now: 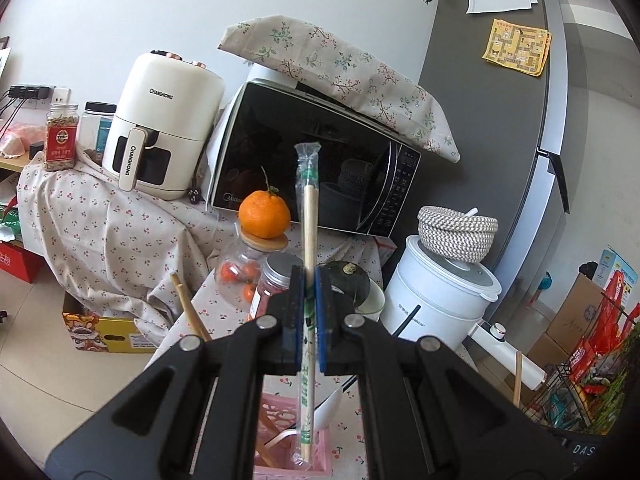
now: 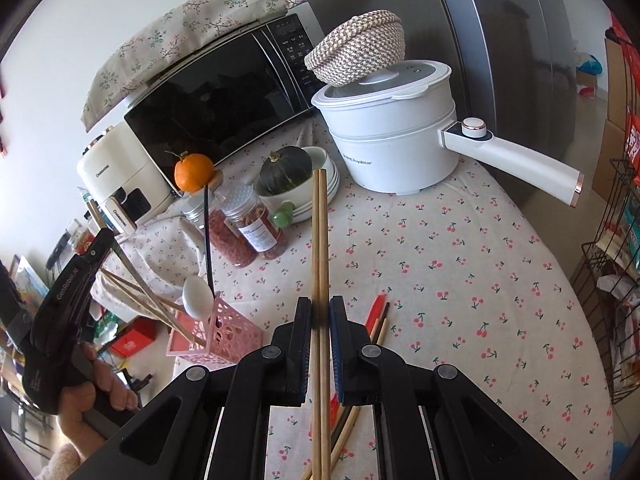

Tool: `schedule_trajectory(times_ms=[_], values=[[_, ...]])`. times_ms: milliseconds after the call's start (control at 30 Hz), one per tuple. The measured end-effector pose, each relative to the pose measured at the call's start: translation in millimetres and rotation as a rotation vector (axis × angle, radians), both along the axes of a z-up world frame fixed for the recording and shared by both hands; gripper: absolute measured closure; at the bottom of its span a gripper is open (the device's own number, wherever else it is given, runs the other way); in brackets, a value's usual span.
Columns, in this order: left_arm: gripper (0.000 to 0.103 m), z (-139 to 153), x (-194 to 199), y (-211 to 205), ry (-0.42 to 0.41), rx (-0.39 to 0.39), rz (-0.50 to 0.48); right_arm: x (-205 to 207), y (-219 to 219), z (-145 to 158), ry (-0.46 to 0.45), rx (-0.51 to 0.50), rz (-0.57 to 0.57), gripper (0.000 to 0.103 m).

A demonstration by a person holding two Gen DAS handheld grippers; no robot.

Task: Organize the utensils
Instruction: 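Insert the wrapped chopsticks into the pink holder with the left tool while the right tool carries the chopstick, then lower the wooden chopstick into the pink holder and open the right tool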

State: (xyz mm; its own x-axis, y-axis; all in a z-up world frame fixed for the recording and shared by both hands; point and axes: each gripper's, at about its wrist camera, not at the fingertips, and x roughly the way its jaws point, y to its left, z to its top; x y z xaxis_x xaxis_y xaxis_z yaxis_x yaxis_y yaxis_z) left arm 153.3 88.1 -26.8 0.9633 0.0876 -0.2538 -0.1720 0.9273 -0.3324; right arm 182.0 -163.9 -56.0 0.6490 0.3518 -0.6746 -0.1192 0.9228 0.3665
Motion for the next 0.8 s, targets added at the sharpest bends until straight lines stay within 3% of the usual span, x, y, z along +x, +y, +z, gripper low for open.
schedule_trajectory(times_ms=[133,267,333,400,433,633,800], values=[[0.097,-12,7,-4,0.002,0.028,0.01,1,2,0,-0.006,0.0,0.004,0.094],[0.096,-24,8,-5,0.081,0.028,-0.01,1,3,-1,-0.01,0.0,0.008,0.094],[0.092,-23,4,-7,0.11,0.051,-0.021,0,3,0,-0.015,0.006,0.005,0.094],[0.075,-17,-1,-6,0.135,0.049,-0.037,-2,4,2,-0.025,0.013,0.006,0.094],[0.073,-13,-5,-5,0.154,0.045,-0.042,-3,5,3,-0.029,0.017,0.006,0.094],[0.068,0,-27,12,0.331,-0.029,-0.06,-13,13,15,-0.076,0.061,0.001,0.094],[0.059,-12,-46,31,0.497,-0.058,-0.09,-17,31,32,-0.152,0.096,-0.016,0.094]])
